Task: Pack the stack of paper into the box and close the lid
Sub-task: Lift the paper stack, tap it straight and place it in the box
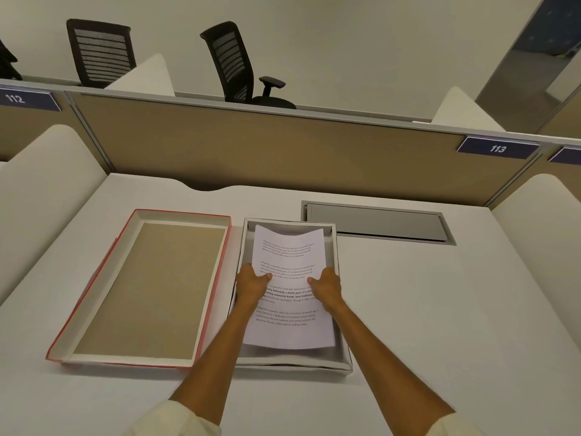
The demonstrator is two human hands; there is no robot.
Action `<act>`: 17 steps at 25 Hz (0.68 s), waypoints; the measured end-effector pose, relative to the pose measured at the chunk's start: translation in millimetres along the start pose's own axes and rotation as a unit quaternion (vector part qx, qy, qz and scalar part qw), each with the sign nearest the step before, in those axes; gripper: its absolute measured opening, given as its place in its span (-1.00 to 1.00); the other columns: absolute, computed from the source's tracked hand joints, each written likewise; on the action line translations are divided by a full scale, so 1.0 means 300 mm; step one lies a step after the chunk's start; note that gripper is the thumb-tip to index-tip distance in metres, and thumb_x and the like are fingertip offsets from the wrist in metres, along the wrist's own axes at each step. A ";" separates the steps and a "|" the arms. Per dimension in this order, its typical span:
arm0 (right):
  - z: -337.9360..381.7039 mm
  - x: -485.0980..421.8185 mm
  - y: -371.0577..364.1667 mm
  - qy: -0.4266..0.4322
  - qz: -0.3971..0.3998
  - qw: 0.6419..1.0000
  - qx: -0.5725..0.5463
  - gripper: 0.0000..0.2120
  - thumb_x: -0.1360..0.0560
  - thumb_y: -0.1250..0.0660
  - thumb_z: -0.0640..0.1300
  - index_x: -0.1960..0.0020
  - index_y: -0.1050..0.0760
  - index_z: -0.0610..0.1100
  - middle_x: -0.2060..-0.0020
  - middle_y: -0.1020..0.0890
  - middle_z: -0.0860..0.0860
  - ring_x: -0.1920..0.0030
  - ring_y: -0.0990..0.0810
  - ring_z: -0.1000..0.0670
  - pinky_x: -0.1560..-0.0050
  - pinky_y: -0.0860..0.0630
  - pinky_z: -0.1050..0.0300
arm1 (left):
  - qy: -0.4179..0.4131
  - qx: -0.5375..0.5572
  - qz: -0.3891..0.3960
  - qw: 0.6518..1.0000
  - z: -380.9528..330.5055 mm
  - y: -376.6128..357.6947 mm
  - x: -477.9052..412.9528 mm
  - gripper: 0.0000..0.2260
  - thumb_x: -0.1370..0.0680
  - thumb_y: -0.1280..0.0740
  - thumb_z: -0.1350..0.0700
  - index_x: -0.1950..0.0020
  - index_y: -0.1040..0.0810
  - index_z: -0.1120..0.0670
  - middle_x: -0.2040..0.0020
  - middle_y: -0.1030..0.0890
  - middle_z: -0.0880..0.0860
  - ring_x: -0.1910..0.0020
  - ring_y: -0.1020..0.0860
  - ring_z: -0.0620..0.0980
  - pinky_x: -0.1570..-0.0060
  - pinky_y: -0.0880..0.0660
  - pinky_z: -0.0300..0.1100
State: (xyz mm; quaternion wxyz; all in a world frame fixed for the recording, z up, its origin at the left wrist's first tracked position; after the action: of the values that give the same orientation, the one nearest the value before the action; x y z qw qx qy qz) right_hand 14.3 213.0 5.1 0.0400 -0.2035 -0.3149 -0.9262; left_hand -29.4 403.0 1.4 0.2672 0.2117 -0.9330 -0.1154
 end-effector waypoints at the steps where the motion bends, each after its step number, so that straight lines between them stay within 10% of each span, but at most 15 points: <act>1: 0.000 -0.001 0.000 0.001 0.000 1.000 0.002 -0.81 -0.56 -0.31 -0.22 -0.08 -0.48 -0.34 -0.06 -0.63 -0.22 -0.03 -0.65 -0.19 -0.02 -0.61 -0.03 | -0.001 -0.001 0.000 1.000 0.001 0.000 -0.001 -0.70 -0.53 -0.41 0.21 -0.24 -0.50 0.23 -0.24 -0.61 0.21 -0.15 -0.62 0.23 0.09 -0.58 -0.05; 17: -0.025 0.005 -0.010 -0.004 -0.003 1.000 0.019 -0.66 -0.57 -0.29 -0.19 -0.28 -0.32 -0.29 -0.23 -0.52 -0.19 -0.18 -0.57 -0.15 0.03 -0.48 0.21 | -0.051 -0.028 -0.054 0.997 0.021 0.004 0.010 -0.65 -0.48 -0.47 0.25 -0.23 -0.50 0.27 -0.23 -0.61 0.24 -0.19 -0.59 0.23 -0.07 -0.54 -0.03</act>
State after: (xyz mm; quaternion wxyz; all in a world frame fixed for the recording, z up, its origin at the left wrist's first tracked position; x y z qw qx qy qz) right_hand 9.7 211.2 -1.4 0.0393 -0.2052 -0.3329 -0.9195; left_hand -35.5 403.5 -2.2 0.2187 0.2485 -0.9288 -0.1666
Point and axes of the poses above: each hand's wrist, its own x-axis away from the middle knuckle, its own y-axis out of the back of the hand, z = x × y, the point moved 4 cm from there along -x, towards the middle knuckle
